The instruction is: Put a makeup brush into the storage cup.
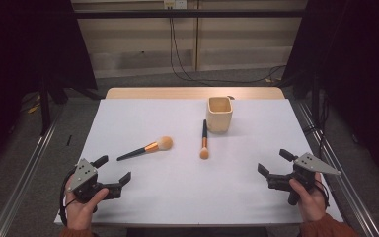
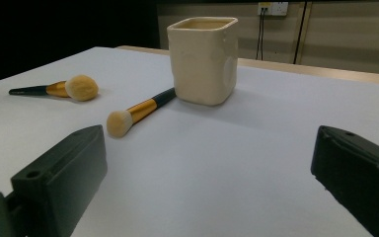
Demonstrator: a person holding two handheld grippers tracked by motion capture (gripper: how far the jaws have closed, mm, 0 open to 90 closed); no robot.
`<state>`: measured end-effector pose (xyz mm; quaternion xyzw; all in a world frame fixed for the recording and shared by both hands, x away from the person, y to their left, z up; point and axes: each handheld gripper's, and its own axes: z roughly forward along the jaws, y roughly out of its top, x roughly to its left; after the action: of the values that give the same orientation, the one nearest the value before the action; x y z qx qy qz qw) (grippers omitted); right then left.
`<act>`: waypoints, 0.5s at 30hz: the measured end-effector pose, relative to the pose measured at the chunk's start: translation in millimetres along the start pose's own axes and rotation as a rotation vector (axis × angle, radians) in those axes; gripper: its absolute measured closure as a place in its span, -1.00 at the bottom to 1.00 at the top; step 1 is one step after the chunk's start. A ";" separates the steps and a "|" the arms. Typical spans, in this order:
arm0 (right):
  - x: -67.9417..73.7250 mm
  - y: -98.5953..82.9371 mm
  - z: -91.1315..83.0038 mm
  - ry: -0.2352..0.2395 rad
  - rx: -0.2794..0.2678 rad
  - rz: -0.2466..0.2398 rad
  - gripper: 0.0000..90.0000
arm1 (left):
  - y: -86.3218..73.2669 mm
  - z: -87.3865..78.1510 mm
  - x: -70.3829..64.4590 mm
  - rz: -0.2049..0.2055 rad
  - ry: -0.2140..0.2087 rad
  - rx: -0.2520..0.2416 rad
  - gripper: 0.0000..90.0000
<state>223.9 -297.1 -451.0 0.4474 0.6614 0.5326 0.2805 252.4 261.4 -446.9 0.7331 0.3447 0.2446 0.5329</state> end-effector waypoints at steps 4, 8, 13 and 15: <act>-0.9 -0.2 0.5 0.001 -0.003 -0.001 -0.99 | 0.1 0.8 0.1 -0.005 0.002 0.001 -0.94; -2.2 -0.3 1.4 0.004 -0.004 0.003 -0.99 | -0.1 1.3 0.7 -0.009 0.002 0.003 -0.94; -1.8 -0.2 2.6 0.007 -0.004 -0.003 -0.99 | 0.1 0.9 -0.7 -0.004 0.000 0.007 -0.94; -0.7 0.4 2.9 0.005 -0.002 -0.014 -0.99 | 1.1 0.3 -1.7 0.003 -0.007 -0.001 -0.94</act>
<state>226.8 -296.4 -451.5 0.4412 0.6646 0.5324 0.2833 251.8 259.7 -445.9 0.7341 0.3417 0.2431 0.5341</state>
